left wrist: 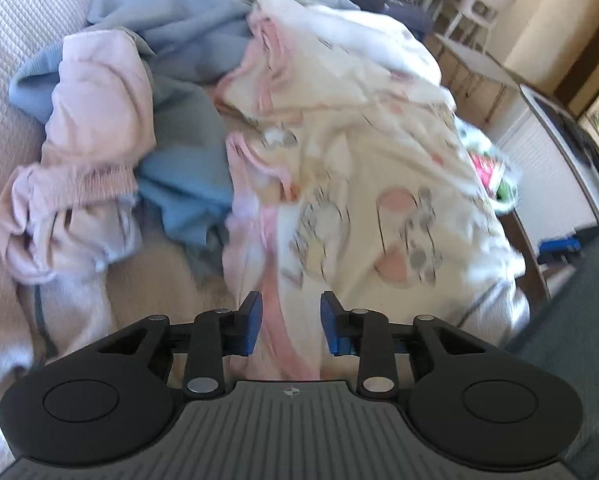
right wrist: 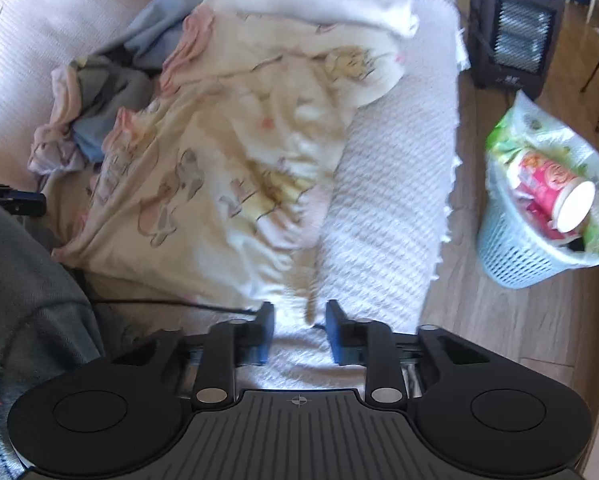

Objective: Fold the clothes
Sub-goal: 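Regrasp the pajama top hem with both grippers and pull it flat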

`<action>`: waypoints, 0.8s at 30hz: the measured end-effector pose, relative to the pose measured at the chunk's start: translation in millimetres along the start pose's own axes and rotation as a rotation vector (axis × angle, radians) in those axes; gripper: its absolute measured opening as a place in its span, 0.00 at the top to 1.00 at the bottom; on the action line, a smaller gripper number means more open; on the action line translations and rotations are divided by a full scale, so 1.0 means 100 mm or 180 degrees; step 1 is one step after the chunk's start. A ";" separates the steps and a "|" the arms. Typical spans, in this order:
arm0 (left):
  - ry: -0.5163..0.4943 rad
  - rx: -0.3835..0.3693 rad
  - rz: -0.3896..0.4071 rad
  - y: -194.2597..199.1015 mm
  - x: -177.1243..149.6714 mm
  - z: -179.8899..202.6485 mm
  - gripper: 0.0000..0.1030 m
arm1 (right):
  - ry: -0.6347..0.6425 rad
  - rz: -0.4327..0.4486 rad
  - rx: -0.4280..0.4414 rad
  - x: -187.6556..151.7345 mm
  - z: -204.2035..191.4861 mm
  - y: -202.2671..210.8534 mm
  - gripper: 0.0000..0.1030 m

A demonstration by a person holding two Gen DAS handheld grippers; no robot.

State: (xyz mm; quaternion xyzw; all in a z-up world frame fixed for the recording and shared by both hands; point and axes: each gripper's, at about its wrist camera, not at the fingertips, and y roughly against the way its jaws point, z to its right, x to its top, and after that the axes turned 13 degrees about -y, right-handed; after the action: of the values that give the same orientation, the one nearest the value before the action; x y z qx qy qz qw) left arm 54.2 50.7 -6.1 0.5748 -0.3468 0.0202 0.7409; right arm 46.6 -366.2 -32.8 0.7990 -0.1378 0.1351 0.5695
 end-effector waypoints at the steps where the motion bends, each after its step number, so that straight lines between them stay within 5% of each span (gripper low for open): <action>1: 0.0066 -0.0003 0.0058 -0.04 0.08 -0.03 0.67 | -0.0006 0.0052 -0.0035 0.02 0.02 0.02 0.70; 3: 0.0088 0.0080 0.0169 -0.10 0.24 -0.05 0.59 | -0.0045 0.0211 -0.0089 0.09 0.06 0.08 0.70; 10: -0.0032 0.0309 0.0104 -0.64 0.79 -0.02 0.59 | -0.0181 0.0689 0.0020 0.57 0.13 0.09 0.70; 14: -0.0108 0.0510 0.0077 -0.89 0.97 -0.03 0.59 | -0.0239 0.0683 0.0080 0.88 0.14 -0.12 0.70; 22: -0.0209 0.0462 0.0072 -1.21 1.16 -0.07 0.60 | -0.0464 0.0467 0.0176 1.22 0.20 -0.63 0.70; 24: -0.0291 0.0420 0.0036 -1.29 1.16 -0.06 0.74 | -0.0460 0.0388 0.0189 1.23 0.21 -0.72 0.70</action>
State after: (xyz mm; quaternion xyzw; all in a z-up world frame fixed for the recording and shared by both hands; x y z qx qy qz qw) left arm 200.6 -30.6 -52.6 0.6207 -0.3815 0.0210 0.6847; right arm 188.3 -371.6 -56.2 0.8134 -0.2228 0.1156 0.5248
